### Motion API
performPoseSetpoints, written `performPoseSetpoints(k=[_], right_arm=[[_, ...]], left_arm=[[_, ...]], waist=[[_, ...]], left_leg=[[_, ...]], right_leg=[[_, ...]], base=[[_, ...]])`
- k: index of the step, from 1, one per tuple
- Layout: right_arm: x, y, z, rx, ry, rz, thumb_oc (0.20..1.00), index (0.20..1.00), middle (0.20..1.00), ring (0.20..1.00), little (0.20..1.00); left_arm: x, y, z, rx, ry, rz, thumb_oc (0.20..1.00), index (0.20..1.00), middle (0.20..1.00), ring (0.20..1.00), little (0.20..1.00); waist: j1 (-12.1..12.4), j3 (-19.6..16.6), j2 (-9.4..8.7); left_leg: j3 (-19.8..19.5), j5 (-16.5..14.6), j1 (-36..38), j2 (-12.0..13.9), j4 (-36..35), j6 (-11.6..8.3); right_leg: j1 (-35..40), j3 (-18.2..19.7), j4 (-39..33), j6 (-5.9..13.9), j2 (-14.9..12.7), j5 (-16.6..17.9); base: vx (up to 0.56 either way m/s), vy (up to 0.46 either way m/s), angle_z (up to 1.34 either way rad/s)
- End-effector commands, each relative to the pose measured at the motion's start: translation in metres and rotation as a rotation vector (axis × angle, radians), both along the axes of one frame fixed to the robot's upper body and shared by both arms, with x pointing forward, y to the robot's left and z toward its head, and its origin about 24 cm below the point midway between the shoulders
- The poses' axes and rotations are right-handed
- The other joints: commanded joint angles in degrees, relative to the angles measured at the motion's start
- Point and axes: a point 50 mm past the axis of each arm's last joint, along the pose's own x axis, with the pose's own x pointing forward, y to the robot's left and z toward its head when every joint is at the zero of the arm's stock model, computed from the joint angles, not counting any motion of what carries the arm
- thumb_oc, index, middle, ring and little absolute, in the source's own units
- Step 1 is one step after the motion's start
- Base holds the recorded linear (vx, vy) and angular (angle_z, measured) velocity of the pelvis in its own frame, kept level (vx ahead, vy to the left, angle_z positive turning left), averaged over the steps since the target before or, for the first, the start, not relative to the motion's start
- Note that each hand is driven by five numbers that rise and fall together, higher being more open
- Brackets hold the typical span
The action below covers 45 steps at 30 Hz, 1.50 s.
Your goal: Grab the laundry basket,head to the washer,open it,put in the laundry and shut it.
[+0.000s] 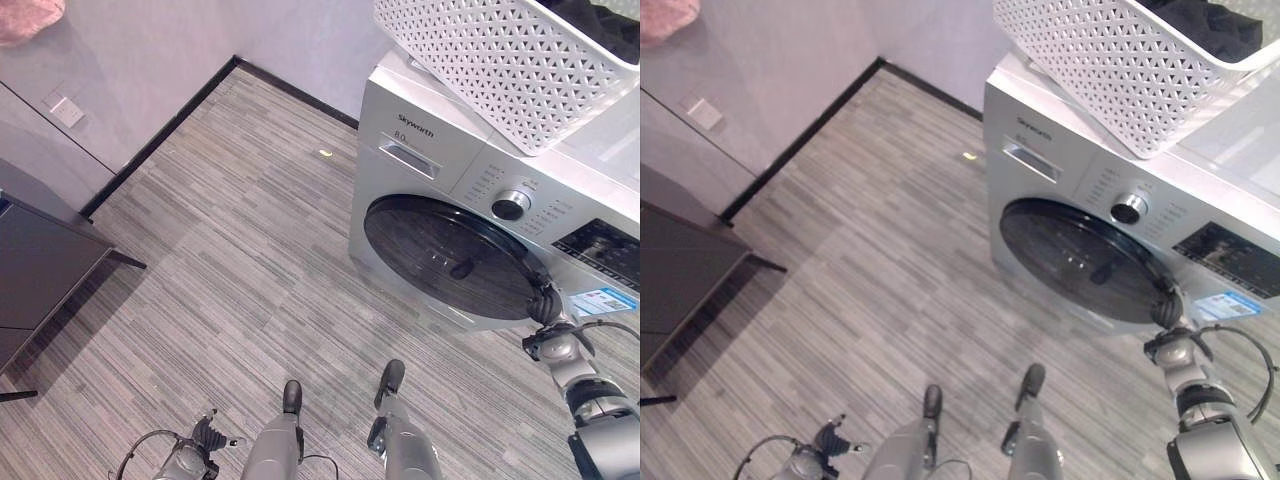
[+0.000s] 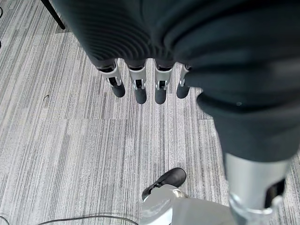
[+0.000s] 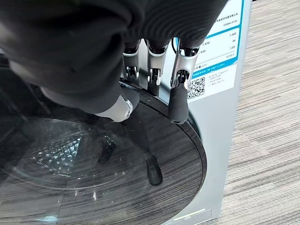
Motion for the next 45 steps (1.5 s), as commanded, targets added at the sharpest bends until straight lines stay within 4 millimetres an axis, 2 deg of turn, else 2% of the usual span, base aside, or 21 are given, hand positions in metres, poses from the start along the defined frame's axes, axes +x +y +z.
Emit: performPoseSetpoints(k=[1,6,7,9,13,22,31,35,45], right_arm=[[0.011,-0.017,0.025,0.001,0.021,-0.026,0.200,0.200,0.200,0.200,0.200],[0.014,-0.003,0.013,0.104,0.030,0.004,0.200,0.200,0.200,0.200,0.200],[0.014,0.002,0.007,0.147,0.027,-0.002,0.200,0.200,0.200,0.200,0.200],[0.005,0.020,-0.018,0.212,0.054,0.023,0.200,0.200,0.200,0.200,0.200],[-0.008,0.025,-0.034,0.237,0.084,0.014,0.200,0.200,0.200,0.200,0.200],[-0.010,0.032,-0.038,0.254,0.067,0.033,0.200,0.200,0.200,0.200,0.200],[-0.025,0.050,-0.064,0.300,0.148,0.065,0.200,0.200,0.200,0.200,0.200],[-0.040,0.055,-0.079,0.338,0.189,0.054,0.200,0.200,0.200,0.200,0.200],[-0.062,0.075,-0.103,0.391,0.287,0.094,0.200,0.200,0.200,0.200,0.200]], left_arm=[[0.002,-0.005,-0.001,0.014,0.005,-0.027,1.000,1.000,1.000,1.000,1.000],[0.002,-0.001,0.000,0.017,0.009,-0.011,1.000,1.000,1.000,1.000,1.000],[0.001,0.000,0.000,0.020,0.011,-0.003,1.000,1.000,1.000,1.000,1.000],[-0.001,0.004,0.000,0.020,0.005,0.032,1.000,1.000,1.000,1.000,1.000],[-0.004,0.003,-0.001,0.020,0.023,0.021,1.000,1.000,1.000,1.000,1.000],[0.001,0.004,0.001,0.027,0.002,0.025,1.000,1.000,1.000,1.000,1.000],[-0.001,0.005,0.001,0.029,0.006,0.038,1.000,1.000,1.000,1.000,1.000],[-0.004,0.009,0.000,0.038,0.015,0.057,1.000,1.000,1.000,1.000,1.000],[-0.004,0.011,0.001,0.046,0.017,0.060,1.000,1.000,1.000,1.000,1.000]], waist=[[3.32,0.85,0.98],[3.14,0.66,0.43],[2.82,0.57,0.09],[2.88,0.42,-0.40],[2.24,0.23,-1.29],[2.02,0.40,-1.57],[2.02,0.46,-1.63],[1.66,0.20,-2.25],[1.50,-0.04,-2.96]], left_leg=[[4.24,0.19,4.90,-1.08,-3.68,1.95],[4.54,0.12,5.14,-1.09,-3.67,2.11],[4.46,0.34,5.03,-1.28,-3.77,2.24],[4.55,0.06,5.24,-0.91,-3.67,2.31],[4.32,-0.02,5.48,-1.22,-3.71,2.60],[4.17,0.08,5.47,-1.77,-4.01,2.91],[4.04,-0.07,5.52,-1.78,-3.91,3.02],[3.85,0.17,5.52,-1.87,-4.04,3.05],[4.14,-0.08,5.83,-1.60,-3.82,2.93]], right_leg=[[-1.50,0.85,2.68,5.39,-1.44,-2.03],[-1.58,1.34,2.70,5.37,-1.32,-1.81],[-1.76,1.28,2.73,5.37,-1.51,-1.68],[-1.59,1.39,2.89,5.25,-1.19,-1.95],[-1.26,1.32,3.05,5.17,-1.30,-2.09],[-1.49,1.55,3.18,5.26,-1.76,-1.84],[-1.30,1.41,3.50,5.24,-1.89,-2.17],[-1.05,1.19,3.44,5.23,-2.04,-2.18],[-0.81,1.38,3.39,5.18,-1.69,-2.29]], base=[[0.00,0.000,0.00],[0.00,0.000,0.00],[0.00,-0.009,-0.05],[0.00,-0.021,-0.10],[0.00,-0.006,-0.05],[0.00,0.000,0.00],[0.00,0.000,0.00],[0.00,0.000,0.00],[0.00,0.000,0.00]])
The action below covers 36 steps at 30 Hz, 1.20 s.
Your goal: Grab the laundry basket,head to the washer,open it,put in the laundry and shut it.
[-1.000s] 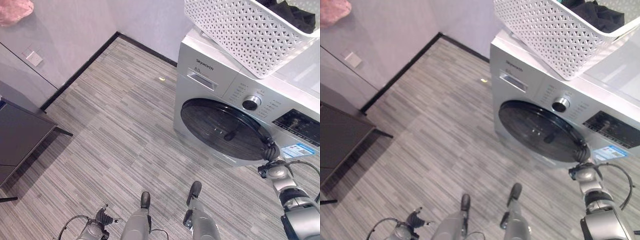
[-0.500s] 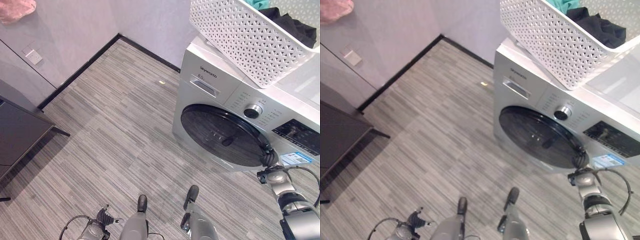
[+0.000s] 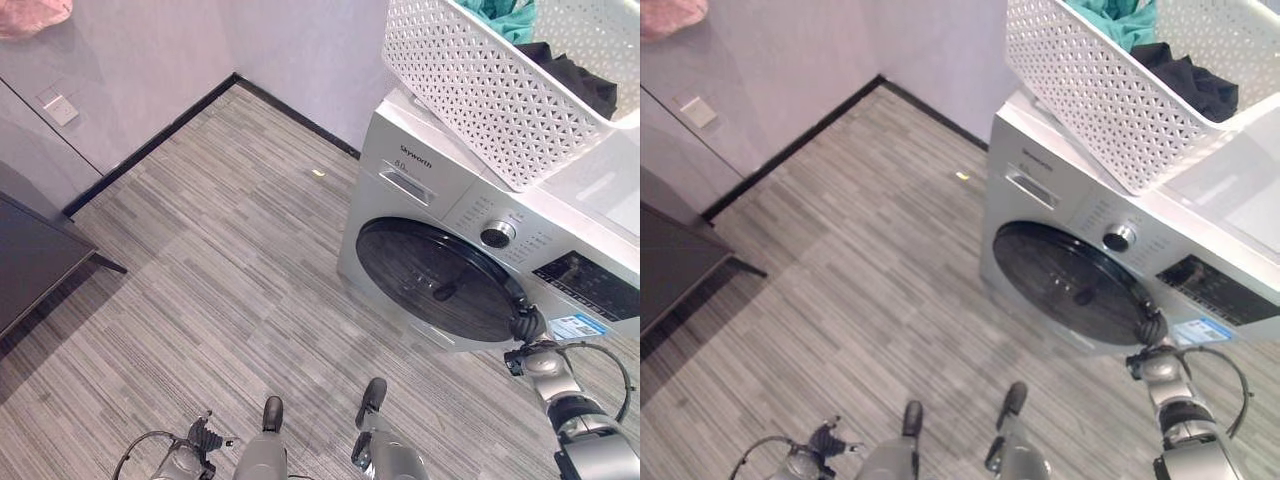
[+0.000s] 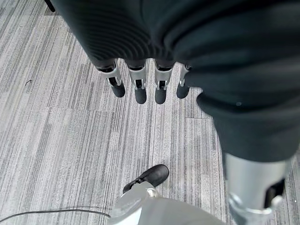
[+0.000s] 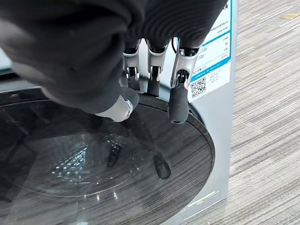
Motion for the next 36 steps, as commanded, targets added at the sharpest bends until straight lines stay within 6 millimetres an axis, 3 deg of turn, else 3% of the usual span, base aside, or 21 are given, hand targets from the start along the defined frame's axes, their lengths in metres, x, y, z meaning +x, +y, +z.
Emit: performPoseSetpoints(k=[1,5,8,9,12,14,17,22,25,30,33,34,35,36], right_arm=[[-0.046,0.050,-0.064,0.157,0.235,0.161,0.200,0.200,0.200,0.200,0.200],[-0.060,0.055,-0.077,0.179,0.297,0.158,0.200,0.200,0.200,0.200,0.200],[-0.085,0.055,-0.096,0.213,0.402,0.102,0.200,0.200,0.200,0.200,0.200],[-0.101,0.050,-0.104,0.218,0.467,0.056,0.200,0.200,0.200,0.200,0.200],[-0.116,0.044,-0.110,0.222,0.521,0.005,0.200,0.200,0.200,0.200,0.200],[-0.140,0.031,-0.115,0.226,0.591,-0.089,0.200,0.200,0.200,0.200,0.200],[-0.154,0.022,-0.116,0.236,0.621,-0.153,0.200,0.200,0.200,0.200,0.200],[-0.152,0.021,-0.115,0.239,0.609,-0.155,0.200,0.200,0.200,0.200,0.200],[-0.139,0.028,-0.113,0.261,0.563,-0.116,0.200,0.200,0.200,0.200,0.200],[-0.137,0.039,-0.116,0.301,0.573,-0.051,0.200,0.200,0.200,0.200,0.200],[-0.154,0.045,-0.124,0.332,0.655,-0.026,0.200,0.200,0.200,0.200,0.200],[-0.169,0.045,-0.128,0.344,0.713,-0.024,0.200,0.200,0.200,0.200,0.200],[-0.169,0.045,-0.128,0.344,0.713,-0.024,0.200,0.200,0.200,0.200,0.200],[-0.187,0.043,-0.132,0.354,0.775,-0.046,0.200,0.200,0.200,0.200,0.200]], left_arm=[[-0.003,0.005,0.000,0.032,0.004,0.030,1.000,1.000,1.000,1.000,1.000],[-0.002,0.005,0.000,0.031,0.004,0.032,1.000,1.000,1.000,1.000,1.000],[-0.002,0.005,0.000,0.034,0.002,0.035,1.000,1.000,1.000,1.000,1.000],[-0.002,0.003,0.000,0.031,0.003,0.027,1.000,1.000,1.000,1.000,1.000],[0.000,0.000,-0.001,0.024,0.001,0.018,1.000,1.000,1.000,1.000,1.000],[-0.001,-0.005,-0.002,0.002,0.004,0.011,1.000,1.000,1.000,1.000,1.000],[-0.003,-0.011,-0.005,-0.021,0.015,0.002,1.000,1.000,1.000,1.000,1.000],[-0.007,-0.016,-0.007,-0.037,0.033,-0.003,1.000,1.000,1.000,1.000,1.000],[-0.005,-0.019,-0.007,-0.050,0.027,-0.003,1.000,1.000,1.000,1.000,1.000],[-0.002,-0.022,-0.007,-0.064,0.016,-0.013,1.000,1.000,1.000,1.000,1.000],[-0.002,-0.024,-0.007,-0.074,0.027,-0.034,1.000,1.000,1.000,1.000,1.000],[-0.003,-0.024,-0.008,-0.078,0.038,-0.046,1.000,1.000,1.000,1.000,1.000],[-0.003,-0.024,-0.008,-0.078,0.038,-0.046,1.000,1.000,1.000,1.000,1.000],[-0.007,-0.024,-0.009,-0.083,0.057,-0.054,1.000,1.000,1.000,1.000,1.000]], waist=[[0.64,2.53,2.59],[0.56,2.49,2.65],[0.22,2.67,3.18],[0.05,2.82,3.63],[-0.21,3.05,4.33],[-0.54,3.31,5.69],[-0.88,3.55,7.09],[-1.35,3.68,8.40],[-1.88,3.53,9.12],[-1.85,3.65,9.65],[-1.72,3.44,10.09],[-1.63,3.29,10.28],[-1.63,3.28,10.28],[-1.61,3.10,10.52]], left_leg=[[3.24,-1.66,0.24,-2.13,1.49,3.18],[3.31,-1.66,0.13,-2.21,1.66,3.17],[3.34,-1.51,0.02,-2.38,1.59,3.13],[3.44,-1.45,-0.05,-2.46,1.55,3.14],[3.56,-1.34,-0.20,-2.61,1.56,3.15],[3.59,-1.24,-0.35,-2.99,1.51,3.19],[3.76,-1.09,-0.29,-3.35,1.33,3.23],[4.48,-0.93,-0.20,-3.80,1.09,3.33],[4.91,-0.54,-0.50,-4.66,0.95,3.58],[5.12,-0.68,-0.78,-5.19,1.20,3.76],[4.79,-0.95,-1.02,-6.04,1.65,4.15],[4.66,-1.31,-1.07,-6.42,2.18,4.33],[4.66,-1.32,-1.08,-6.42,2.19,4.33],[4.67,-1.80,-1.04,-6.87,2.93,4.53]], right_leg=[[-3.38,1.31,3.35,5.07,-2.55,-2.19],[-3.37,1.40,3.49,4.98,-2.60,-2.30],[-3.67,1.46,3.58,4.93,-2.73,-2.25],[-3.84,1.63,3.57,4.94,-2.80,-2.22],[-4.12,1.77,3.61,4.96,-2.87,-2.17],[-4.41,2.00,3.56,5.03,-3.20,-2.05],[-4.70,2.43,3.45,5.10,-3.52,-1.79],[-5.01,3.06,3.36,5.25,-3.93,-1.52],[-5.69,3.94,3.40,5.33,-4.54,-1.21],[-5.98,4.34,3.80,5.41,-5.18,-1.15],[-5.98,4.16,4.17,5.66,-6.23,-0.91],[-5.80,4.05,4.43,5.70,-6.79,-0.92],[-5.80,4.04,4.43,5.70,-6.79,-0.92],[-5.63,4.18,4.74,5.79,-7.38,-0.89]], base=[[0.00,0.000,0.00],[-0.01,0.004,0.02],[-0.02,0.019,0.01],[-0.05,0.032,0.01],[-0.02,0.024,0.01],[-0.03,0.049,0.01],[-0.02,0.029,0.01],[-0.02,0.040,-0.03],[-0.03,0.047,-0.03],[-0.03,0.017,-0.11],[-0.04,0.019,-0.03],[0.00,0.000,0.00],[-0.03,0.037,0.03],[-0.01,0.041,0.04]])
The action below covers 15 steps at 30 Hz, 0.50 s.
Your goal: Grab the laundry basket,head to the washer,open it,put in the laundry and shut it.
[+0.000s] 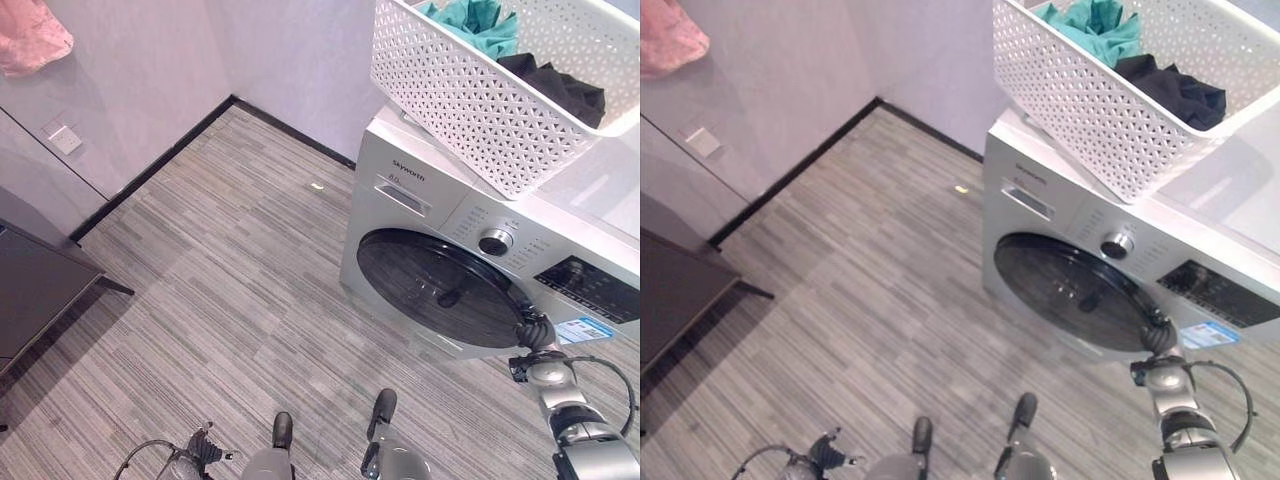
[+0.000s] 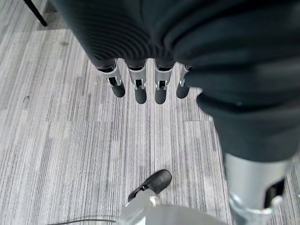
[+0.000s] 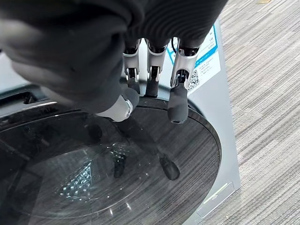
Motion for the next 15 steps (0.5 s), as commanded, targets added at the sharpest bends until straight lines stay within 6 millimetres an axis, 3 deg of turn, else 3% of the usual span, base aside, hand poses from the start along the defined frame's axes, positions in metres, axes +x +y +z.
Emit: performPoseSetpoints(k=[1,5,9,15], right_arm=[[-0.178,0.054,-0.123,0.322,0.823,0.055,0.200,0.200,0.200,0.200,0.200],[-0.207,0.051,-0.126,0.374,0.891,-0.013,0.200,0.200,0.200,0.200,0.200],[-0.222,0.054,-0.128,0.448,0.895,-0.061,0.200,0.200,0.200,0.200,0.200],[-0.223,0.055,-0.128,0.479,0.852,-0.095,0.200,0.200,0.200,0.200,0.200]], left_arm=[[0.007,-0.021,-0.004,-0.072,0.008,-0.006,1.000,1.000,1.000,1.000,1.000],[-0.004,-0.020,-0.007,-0.084,0.048,0.003,1.000,1.000,1.000,1.000,1.000],[-0.011,-0.015,-0.008,-0.085,0.069,0.020,1.000,1.000,1.000,1.000,1.000],[-0.014,-0.011,-0.008,-0.085,0.075,0.035,1.000,1.000,1.000,1.000,1.000]], waist=[[-1.17,4.27,7.41],[-1.51,3.97,7.44],[-1.83,3.79,6.65],[-1.90,3.66,5.04]], left_leg=[[2.65,-2.23,-4.22,-6.04,5.94,4.53],[2.92,-3.37,-3.79,-6.38,7.60,5.10],[3.21,-3.79,-3.24,-6.82,8.10,5.54],[2.90,-3.89,-3.08,-8.12,8.12,6.39]], right_leg=[[-6.67,2.57,4.88,4.39,-6.33,0.46],[-6.26,3.08,5.74,4.52,-6.97,0.38],[-6.10,3.61,6.35,4.64,-7.37,0.46],[-6.27,3.94,6.93,5.09,-8.72,0.93]], base=[[-0.01,0.057,0.05],[0.00,0.042,0.04],[-0.01,0.043,0.03],[-0.03,0.043,0.01]])
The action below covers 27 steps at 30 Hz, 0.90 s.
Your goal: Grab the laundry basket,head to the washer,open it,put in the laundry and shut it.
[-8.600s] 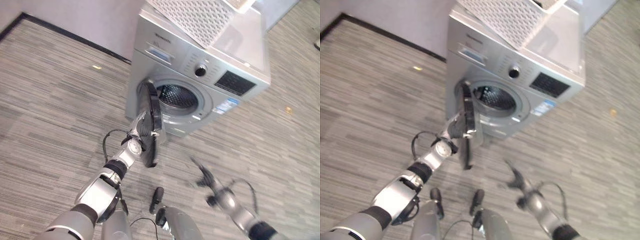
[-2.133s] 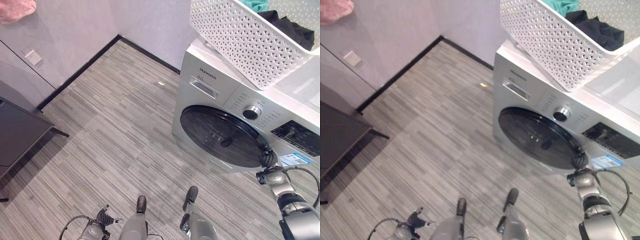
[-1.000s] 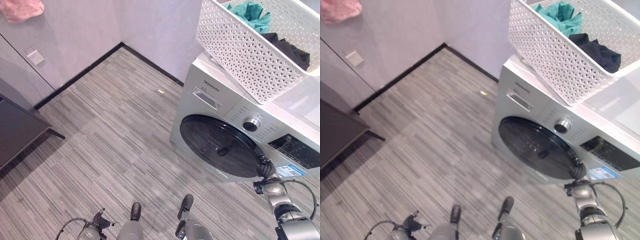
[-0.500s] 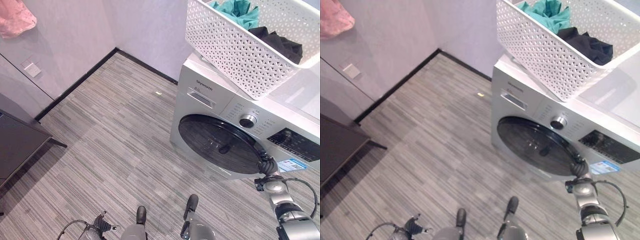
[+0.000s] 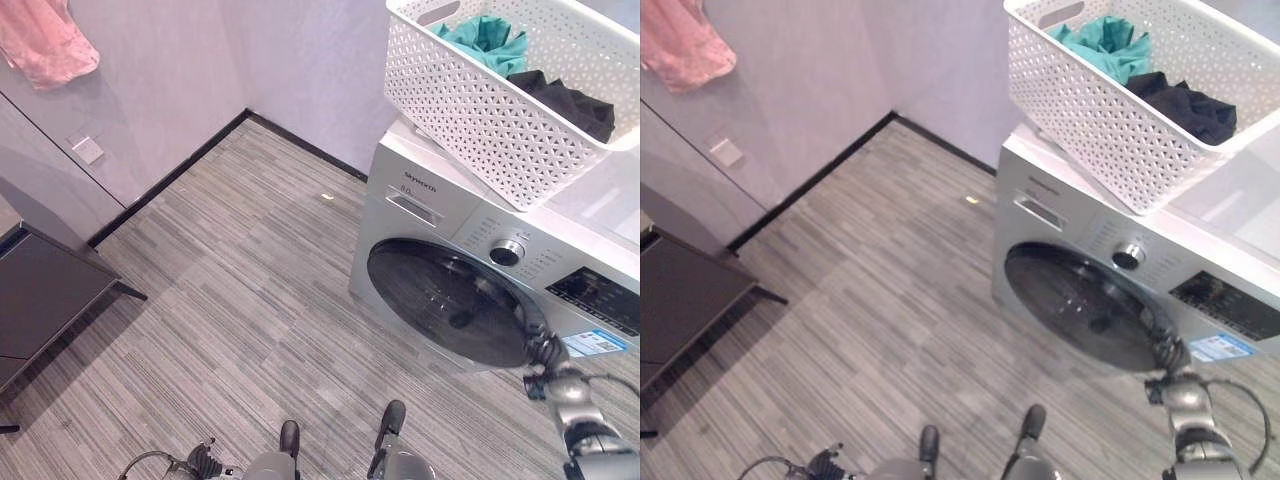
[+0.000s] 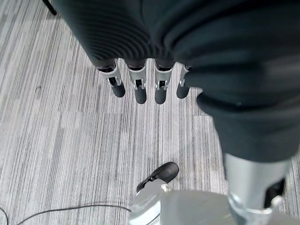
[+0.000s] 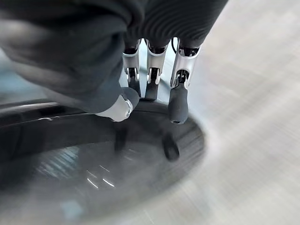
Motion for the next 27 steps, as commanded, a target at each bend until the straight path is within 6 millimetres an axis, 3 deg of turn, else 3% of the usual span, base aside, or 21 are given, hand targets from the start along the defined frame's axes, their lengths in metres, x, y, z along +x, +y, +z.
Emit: performPoseSetpoints(k=[1,7,10,14,15,16,17,18,19,20,21,22,23,24,26,27], right_arm=[[-0.144,0.051,-0.066,0.214,0.555,-0.043,0.200,0.200,0.200,0.200,0.200],[-0.139,0.054,-0.066,0.196,0.535,-0.006,0.200,0.200,0.200,0.200,0.200],[-0.142,0.054,-0.067,0.165,0.566,0.023,0.200,0.200,0.200,0.200,0.200],[-0.131,0.048,-0.064,0.126,0.541,0.018,0.200,0.200,0.200,0.200,0.200],[-0.110,0.042,-0.059,0.086,0.494,0.030,0.489,0.489,0.489,0.489,0.489],[-0.110,0.042,-0.059,0.086,0.493,0.030,0.630,0.630,0.630,0.630,0.630],[-0.094,0.040,-0.056,0.055,0.456,0.041,1.000,1.000,1.000,1.000,1.000],[-0.093,0.040,-0.056,0.055,0.456,0.041,1.000,1.000,1.000,1.000,1.000],[-0.049,0.029,-0.040,-0.033,0.355,0.082,1.000,1.000,1.000,1.000,1.000],[-0.049,0.029,-0.040,-0.033,0.355,0.082,1.000,1.000,1.000,1.000,1.000],[0.012,0.019,-0.011,-0.121,0.189,0.118,1.000,1.000,1.000,1.000,1.000],[0.072,-0.008,0.045,-0.268,0.000,0.086,1.000,1.000,1.000,1.000,1.000],[0.073,-0.008,0.045,-0.269,-0.001,0.086,1.000,1.000,1.000,1.000,1.000],[0.108,-0.021,0.088,-0.358,-0.134,0.064,1.000,1.000,1.000,1.000,1.000],[0.144,-0.038,0.156,-0.484,-0.277,0.030,1.000,1.000,1.000,1.000,1.000],[0.144,-0.038,0.156,-0.484,-0.277,0.031,1.000,1.000,1.000,1.000,1.000]], left_arm=[[0.003,-0.010,-0.003,-0.036,-0.004,0.041,1.000,1.000,1.000,1.000,1.000],[-0.006,-0.002,-0.003,-0.006,0.025,0.023,1.000,1.000,1.000,1.000,1.000],[-0.011,0.002,-0.003,0.013,0.043,0.024,1.000,1.000,1.000,1.000,1.000],[-0.011,0.005,-0.002,0.027,0.036,0.044,1.000,1.000,1.000,1.000,1.000],[-0.007,0.005,-0.001,0.031,0.018,0.050,1.000,1.000,1.000,1.000,1.000],[-0.007,0.005,-0.001,0.030,0.017,0.050,1.000,1.000,1.000,1.000,1.000],[-0.005,0.004,-0.001,0.030,0.008,0.050,1.000,1.000,1.000,1.000,1.000],[-0.005,0.004,-0.001,0.030,0.008,0.050,1.000,1.000,1.000,1.000,1.000],[0.006,-0.002,0.000,0.023,-0.034,0.044,1.000,1.000,1.000,1.000,1.000],[0.006,-0.002,0.000,0.023,-0.034,0.044,1.000,1.000,1.000,1.000,1.000],[0.022,-0.009,0.004,0.011,-0.095,0.035,1.000,1.000,1.000,1.000,1.000],[0.044,-0.019,0.012,-0.015,-0.205,0.022,1.000,1.000,1.000,1.000,1.000],[0.044,-0.019,0.012,-0.015,-0.205,0.022,1.000,1.000,1.000,1.000,1.000],[0.060,-0.023,0.020,-0.031,-0.282,0.007,1.000,1.000,1.000,1.000,1.000],[0.079,-0.036,0.033,-0.086,-0.393,-0.029,1.000,1.000,1.000,1.000,1.000],[0.079,-0.036,0.033,-0.086,-0.393,-0.029,1.000,1.000,1.000,1.000,1.000]], waist=[[-2.36,3.51,5.33],[-1.85,2.79,3.91],[-1.69,2.22,3.70],[-1.37,1.50,3.51],[-1.15,1.70,3.62],[-1.16,1.72,3.63],[-0.90,1.95,3.79],[-0.90,1.98,3.79],[-0.09,3.33,4.64],[-0.08,3.33,4.63],[0.94,5.70,6.09],[2.35,8.85,9.07],[2.37,8.82,9.05],[3.51,10.13,11.07],[5.01,11.84,14.33],[5.00,11.85,14.34]], left_leg=[[1.66,-4.01,-6.12,-5.90,8.06,6.15],[1.09,-4.60,-5.09,-8.04,8.12,7.39],[0.83,-4.75,-4.58,-8.47,7.93,7.80],[0.15,-4.90,-4.07,-8.56,7.81,8.10],[-0.04,-4.87,-4.27,-8.55,7.82,8.19],[-0.04,-4.88,-4.27,-8.55,7.82,8.19],[-0.12,-4.79,-4.44,-8.63,7.72,8.29],[-0.11,-4.79,-4.44,-8.63,7.72,8.29],[-0.52,-4.52,-5.83,-9.01,7.94,8.54],[-0.51,-4.52,-5.84,-9.01,7.94,8.54],[-0.66,-3.91,-8.74,-9.21,8.85,8.68],[-1.13,-2.13,-12.79,-9.31,8.84,8.45],[-1.07,-2.15,-12.92,-9.32,8.89,8.45],[-1.62,-0.56,-15.20,-9.49,8.49,8.28],[-2.81,2.03,-18.15,-9.47,6.41,7.55],[-2.82,2.03,-18.16,-9.47,6.42,7.55]], right_leg=[[-8.64,3.95,4.53,3.60,-6.09,2.35],[-8.09,3.72,6.08,4.53,-8.87,2.49],[-7.67,3.59,6.71,4.73,-9.50,2.35],[-7.12,3.02,7.14,4.89,-9.76,2.05],[-7.38,2.80,7.12,4.96,-9.69,2.17],[-7.38,2.80,7.12,4.96,-9.69,2.17],[-7.67,2.82,7.12,5.01,-9.59,2.29],[-7.67,2.83,7.12,5.00,-9.59,2.29],[-9.72,3.31,7.48,5.07,-9.56,2.71],[-9.74,3.32,7.49,5.07,-9.56,2.71],[-12.90,4.02,8.37,4.98,-9.57,2.93],[-17.66,5.16,9.95,5.06,-9.59,2.86],[-17.86,5.25,10.06,5.05,-9.61,2.83],[-19.92,5.99,10.73,4.94,-9.34,2.55],[-22.28,6.22,11.04,4.56,-9.10,1.85],[-22.28,6.22,11.05,4.56,-9.10,1.85]], base=[[-0.06,0.056,0.01],[-0.04,0.089,-0.01],[0.00,0.069,-0.04],[0.00,0.031,0.03],[-0.02,0.016,0.10],[-0.04,0.016,0.08],[-0.01,0.007,0.07],[-0.08,0.029,0.07],[-0.06,0.023,0.06],[-0.19,0.046,0.01],[-0.30,0.049,0.00],[-0.30,0.048,-0.06],[-0.26,0.027,-0.06],[-0.13,-0.025,-0.03],[-0.13,-0.031,0.25],[-0.11,-0.064,0.53]])
